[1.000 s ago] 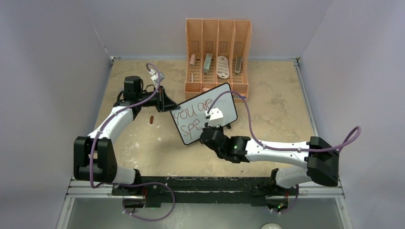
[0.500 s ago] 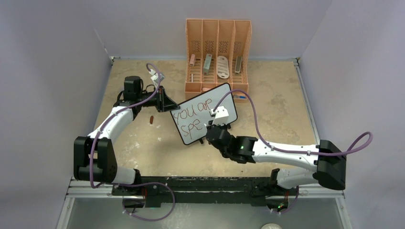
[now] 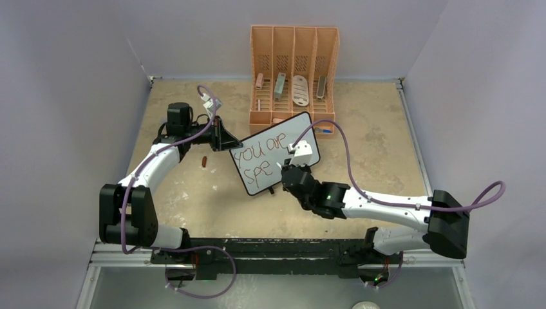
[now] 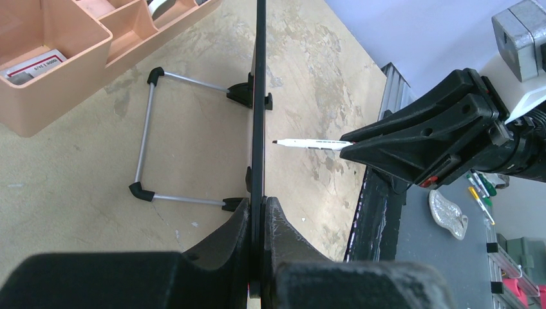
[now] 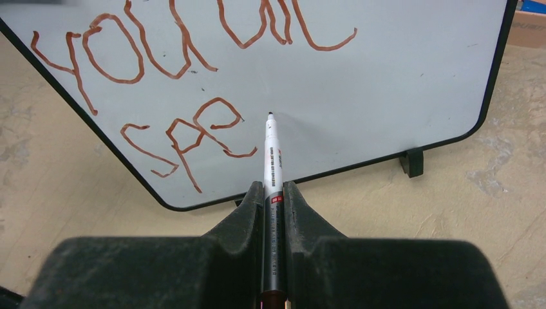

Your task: Write a sentence on the whiteboard

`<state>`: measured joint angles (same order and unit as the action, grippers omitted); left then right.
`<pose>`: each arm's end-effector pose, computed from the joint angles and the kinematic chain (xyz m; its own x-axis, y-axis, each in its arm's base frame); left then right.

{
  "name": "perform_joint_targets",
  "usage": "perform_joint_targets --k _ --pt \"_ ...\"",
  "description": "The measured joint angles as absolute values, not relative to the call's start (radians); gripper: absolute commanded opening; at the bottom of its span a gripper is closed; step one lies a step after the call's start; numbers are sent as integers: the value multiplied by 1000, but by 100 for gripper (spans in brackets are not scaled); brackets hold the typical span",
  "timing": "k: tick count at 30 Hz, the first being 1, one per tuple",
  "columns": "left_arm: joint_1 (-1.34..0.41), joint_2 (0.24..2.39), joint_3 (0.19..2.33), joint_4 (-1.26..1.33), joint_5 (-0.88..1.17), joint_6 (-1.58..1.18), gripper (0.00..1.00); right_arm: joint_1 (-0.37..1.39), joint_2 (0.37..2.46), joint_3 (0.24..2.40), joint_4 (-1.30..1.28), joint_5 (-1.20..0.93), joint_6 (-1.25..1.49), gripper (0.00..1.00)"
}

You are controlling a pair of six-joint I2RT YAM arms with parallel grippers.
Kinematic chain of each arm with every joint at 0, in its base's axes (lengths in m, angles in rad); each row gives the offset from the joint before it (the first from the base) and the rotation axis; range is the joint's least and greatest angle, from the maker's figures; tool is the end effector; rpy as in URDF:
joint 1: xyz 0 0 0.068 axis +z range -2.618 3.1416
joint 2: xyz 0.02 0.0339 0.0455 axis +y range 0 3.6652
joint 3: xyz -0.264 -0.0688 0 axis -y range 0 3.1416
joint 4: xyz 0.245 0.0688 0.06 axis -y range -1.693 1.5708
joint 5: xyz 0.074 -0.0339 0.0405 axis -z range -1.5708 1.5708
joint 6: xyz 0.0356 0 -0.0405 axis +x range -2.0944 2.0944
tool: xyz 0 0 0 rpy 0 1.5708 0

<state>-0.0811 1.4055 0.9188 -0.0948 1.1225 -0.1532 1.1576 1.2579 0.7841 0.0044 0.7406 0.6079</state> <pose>0.2923 -0.0559 0.2632 -0.6610 -0.0126 -0.7503 0.6930 0.3734 -0.6167 0.1318 0.2409 0.2609 -0.3972 0.1440 -0.9064 -0.2528 0.9323 0.2588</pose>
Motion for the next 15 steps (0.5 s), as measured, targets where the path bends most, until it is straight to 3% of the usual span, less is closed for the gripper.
perform_joint_targets --k 15 --pt "-81 1406 919 -95 1122 -153 0 1138 1257 780 46 728 595 0"
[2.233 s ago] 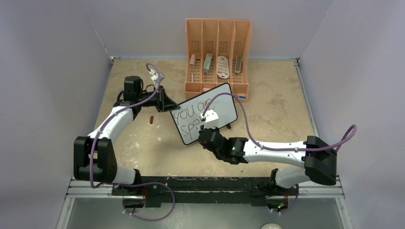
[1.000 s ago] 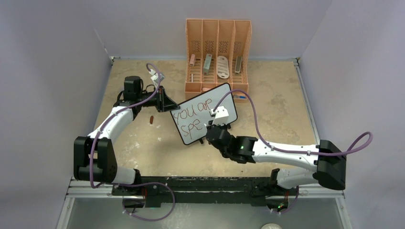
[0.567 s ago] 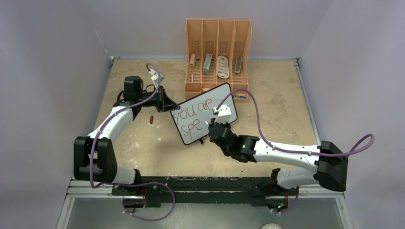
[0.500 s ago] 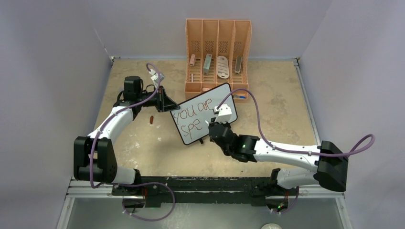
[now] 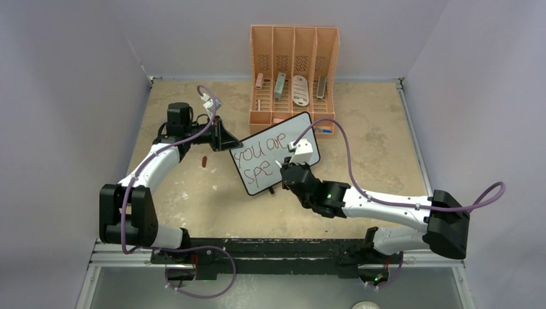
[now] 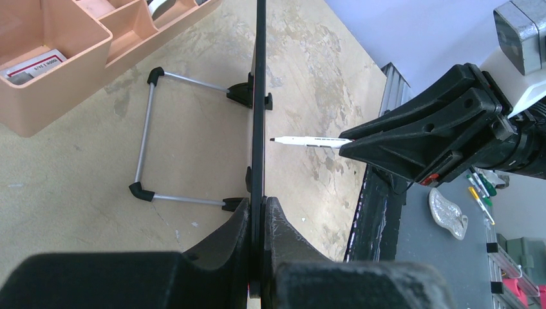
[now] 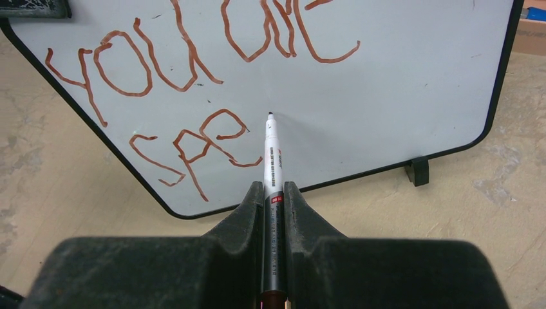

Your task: Write a sentence on the whiteboard

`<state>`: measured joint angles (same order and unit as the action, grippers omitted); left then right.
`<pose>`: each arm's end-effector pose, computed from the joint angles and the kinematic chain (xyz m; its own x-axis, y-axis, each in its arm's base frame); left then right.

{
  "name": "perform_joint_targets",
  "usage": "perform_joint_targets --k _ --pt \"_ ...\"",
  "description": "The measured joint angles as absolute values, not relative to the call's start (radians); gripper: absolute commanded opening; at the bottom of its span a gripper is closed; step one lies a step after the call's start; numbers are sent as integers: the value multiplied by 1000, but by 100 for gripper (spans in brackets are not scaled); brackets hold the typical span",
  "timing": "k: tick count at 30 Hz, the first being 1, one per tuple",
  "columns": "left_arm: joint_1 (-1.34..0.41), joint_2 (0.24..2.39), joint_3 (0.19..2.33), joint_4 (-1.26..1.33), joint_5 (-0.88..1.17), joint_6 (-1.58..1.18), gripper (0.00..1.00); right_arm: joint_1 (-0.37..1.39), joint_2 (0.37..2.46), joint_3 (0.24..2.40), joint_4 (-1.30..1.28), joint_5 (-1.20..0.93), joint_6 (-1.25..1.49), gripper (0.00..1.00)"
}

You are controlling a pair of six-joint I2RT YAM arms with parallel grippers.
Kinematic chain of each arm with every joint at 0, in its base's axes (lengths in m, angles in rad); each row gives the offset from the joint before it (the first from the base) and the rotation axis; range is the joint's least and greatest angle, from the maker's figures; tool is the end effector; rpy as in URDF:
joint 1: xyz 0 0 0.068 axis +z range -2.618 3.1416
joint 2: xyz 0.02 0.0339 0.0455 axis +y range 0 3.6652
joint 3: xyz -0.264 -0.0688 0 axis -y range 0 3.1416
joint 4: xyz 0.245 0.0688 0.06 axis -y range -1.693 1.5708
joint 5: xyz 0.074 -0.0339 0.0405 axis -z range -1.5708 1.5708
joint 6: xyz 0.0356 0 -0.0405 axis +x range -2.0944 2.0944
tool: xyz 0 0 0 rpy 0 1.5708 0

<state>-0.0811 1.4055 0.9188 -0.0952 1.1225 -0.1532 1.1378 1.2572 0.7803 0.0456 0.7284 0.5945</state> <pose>0.2923 -0.0559 0.2632 -0.6613 -0.0126 -0.7501 0.6927 0.3735 -0.6170 0.1370 0.2398 0.2634 -0.3826 0.1684 -0.9084 -0.2527 0.9267 0.2783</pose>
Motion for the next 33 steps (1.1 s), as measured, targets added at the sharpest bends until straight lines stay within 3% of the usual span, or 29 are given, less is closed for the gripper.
perform_joint_targets --k 33 --pt "-81 1406 919 -95 1122 -153 0 1137 1290 780 76 715 555 0"
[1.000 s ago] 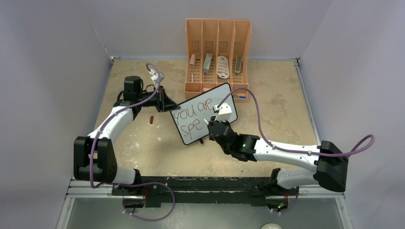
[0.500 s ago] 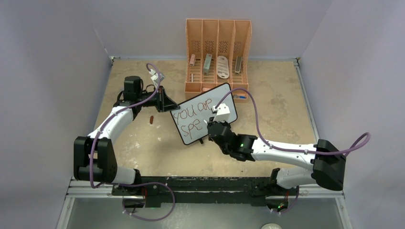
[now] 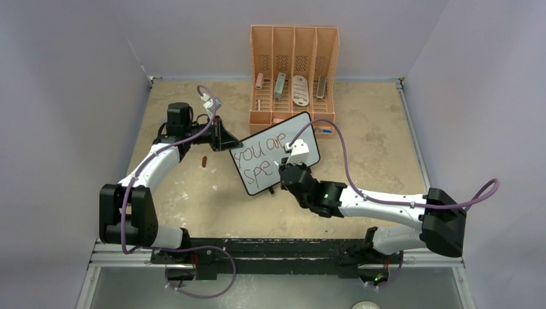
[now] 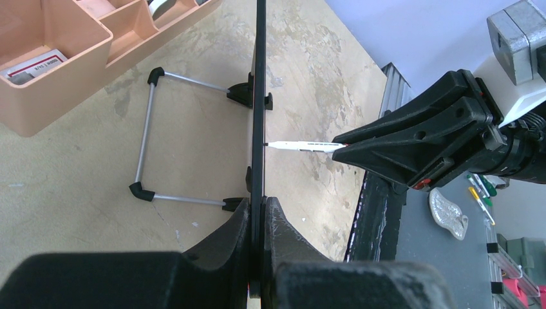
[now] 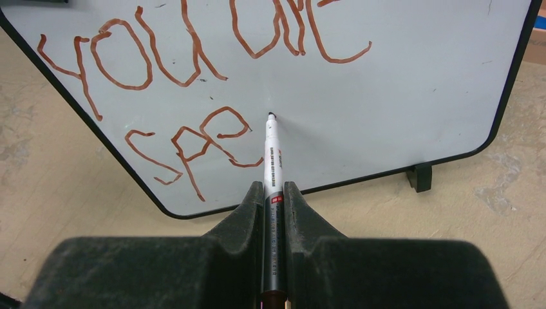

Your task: Write a sentence on the whiteboard

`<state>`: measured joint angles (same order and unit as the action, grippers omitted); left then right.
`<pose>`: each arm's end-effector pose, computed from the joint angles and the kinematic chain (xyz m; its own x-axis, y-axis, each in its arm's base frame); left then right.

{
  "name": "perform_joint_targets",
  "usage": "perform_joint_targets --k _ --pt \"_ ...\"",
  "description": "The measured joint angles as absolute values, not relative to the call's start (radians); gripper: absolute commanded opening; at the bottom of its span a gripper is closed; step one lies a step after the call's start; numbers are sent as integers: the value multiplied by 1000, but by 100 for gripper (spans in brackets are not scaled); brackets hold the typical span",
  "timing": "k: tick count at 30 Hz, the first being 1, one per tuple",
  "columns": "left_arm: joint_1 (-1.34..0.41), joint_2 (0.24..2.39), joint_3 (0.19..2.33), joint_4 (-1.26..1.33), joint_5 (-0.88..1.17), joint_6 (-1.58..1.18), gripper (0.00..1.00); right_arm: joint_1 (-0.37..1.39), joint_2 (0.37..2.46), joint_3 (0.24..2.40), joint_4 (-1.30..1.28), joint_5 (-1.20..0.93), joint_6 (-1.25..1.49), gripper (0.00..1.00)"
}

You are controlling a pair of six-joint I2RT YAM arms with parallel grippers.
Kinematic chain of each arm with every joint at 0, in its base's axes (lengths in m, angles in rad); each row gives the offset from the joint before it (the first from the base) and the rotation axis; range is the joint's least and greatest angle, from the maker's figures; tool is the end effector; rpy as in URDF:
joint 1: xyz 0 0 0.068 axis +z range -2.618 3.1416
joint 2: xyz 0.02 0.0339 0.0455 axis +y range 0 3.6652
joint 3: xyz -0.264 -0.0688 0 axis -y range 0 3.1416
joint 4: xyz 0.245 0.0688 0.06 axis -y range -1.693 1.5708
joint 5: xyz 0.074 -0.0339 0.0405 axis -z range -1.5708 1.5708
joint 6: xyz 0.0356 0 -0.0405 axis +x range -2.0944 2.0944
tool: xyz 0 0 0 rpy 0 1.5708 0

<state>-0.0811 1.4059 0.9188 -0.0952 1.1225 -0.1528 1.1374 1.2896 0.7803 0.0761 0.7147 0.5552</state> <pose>0.2924 -0.0560 0.2631 -0.6613 -0.0124 -0.7500 0.6927 0.3735 -0.6170 0.1394 0.2456 0.2577 -0.3794 0.1280 -0.9163 -0.2773 0.9291 0.2446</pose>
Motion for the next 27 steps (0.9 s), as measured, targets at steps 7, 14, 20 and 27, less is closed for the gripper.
perform_joint_targets --k 7,14,20,27 --pt "-81 1406 919 -95 1122 -153 0 1137 1290 780 96 712 540 0" --pt "-81 1406 919 -95 1122 -153 0 1137 1290 780 104 693 532 0" --pt "-81 1406 919 -95 1122 -153 0 1137 1290 780 104 668 530 0" --pt "-81 1406 919 -96 1122 -153 0 1137 1290 777 100 655 533 0"
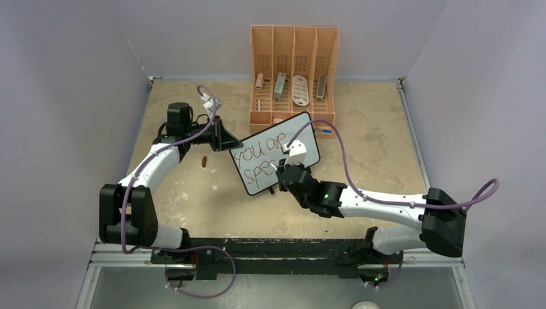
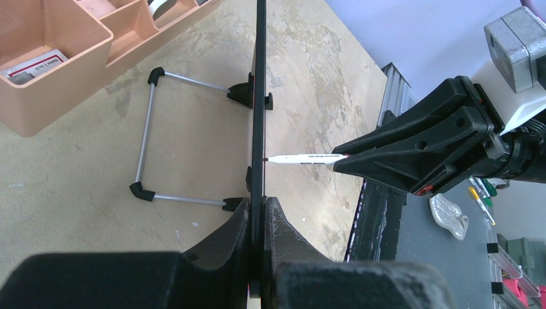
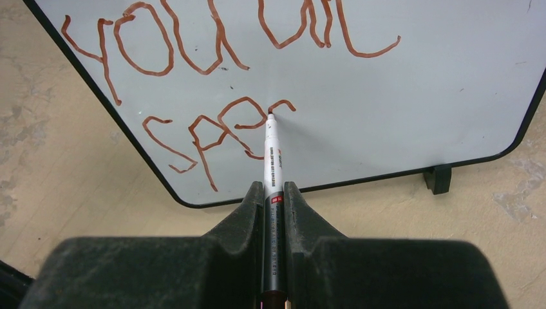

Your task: Write a sentence on the whiteboard

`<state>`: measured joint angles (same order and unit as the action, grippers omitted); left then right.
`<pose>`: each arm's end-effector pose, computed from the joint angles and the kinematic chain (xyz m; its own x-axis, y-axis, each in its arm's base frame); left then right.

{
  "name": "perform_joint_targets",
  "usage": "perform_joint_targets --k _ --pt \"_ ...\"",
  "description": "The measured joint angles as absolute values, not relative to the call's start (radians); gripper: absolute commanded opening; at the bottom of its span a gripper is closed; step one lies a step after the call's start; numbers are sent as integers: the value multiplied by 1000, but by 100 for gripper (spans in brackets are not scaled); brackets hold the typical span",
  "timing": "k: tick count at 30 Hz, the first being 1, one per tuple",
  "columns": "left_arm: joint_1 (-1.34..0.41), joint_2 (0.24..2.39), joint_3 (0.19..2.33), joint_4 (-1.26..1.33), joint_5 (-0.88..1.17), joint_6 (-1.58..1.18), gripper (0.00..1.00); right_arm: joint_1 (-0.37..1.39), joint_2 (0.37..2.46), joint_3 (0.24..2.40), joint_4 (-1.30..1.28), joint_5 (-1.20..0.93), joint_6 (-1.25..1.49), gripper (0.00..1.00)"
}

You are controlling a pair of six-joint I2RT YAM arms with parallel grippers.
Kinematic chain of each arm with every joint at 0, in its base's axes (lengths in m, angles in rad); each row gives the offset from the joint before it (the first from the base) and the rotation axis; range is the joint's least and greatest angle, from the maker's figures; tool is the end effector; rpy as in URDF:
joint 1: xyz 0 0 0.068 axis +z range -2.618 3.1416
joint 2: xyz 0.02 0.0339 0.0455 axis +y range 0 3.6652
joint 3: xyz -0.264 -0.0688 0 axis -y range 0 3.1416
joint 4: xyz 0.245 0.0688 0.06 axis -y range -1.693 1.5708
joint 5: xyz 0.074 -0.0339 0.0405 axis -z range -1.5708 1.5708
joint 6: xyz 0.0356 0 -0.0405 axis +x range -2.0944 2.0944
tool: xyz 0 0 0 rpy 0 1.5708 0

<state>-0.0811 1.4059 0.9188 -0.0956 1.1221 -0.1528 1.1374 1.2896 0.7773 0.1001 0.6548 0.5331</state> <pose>0.2924 -0.0559 0.2630 -0.6616 -0.0125 -0.7498 0.6924 0.3739 -0.6171 0.1387 0.2481 0.2584 -0.3916 0.1135 -0.9131 -0.3326 0.9078 0.2555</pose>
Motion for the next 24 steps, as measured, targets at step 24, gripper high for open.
perform_joint_targets --k 24 --pt "-81 1406 919 -96 1122 -153 0 1137 1290 760 7 644 580 0"
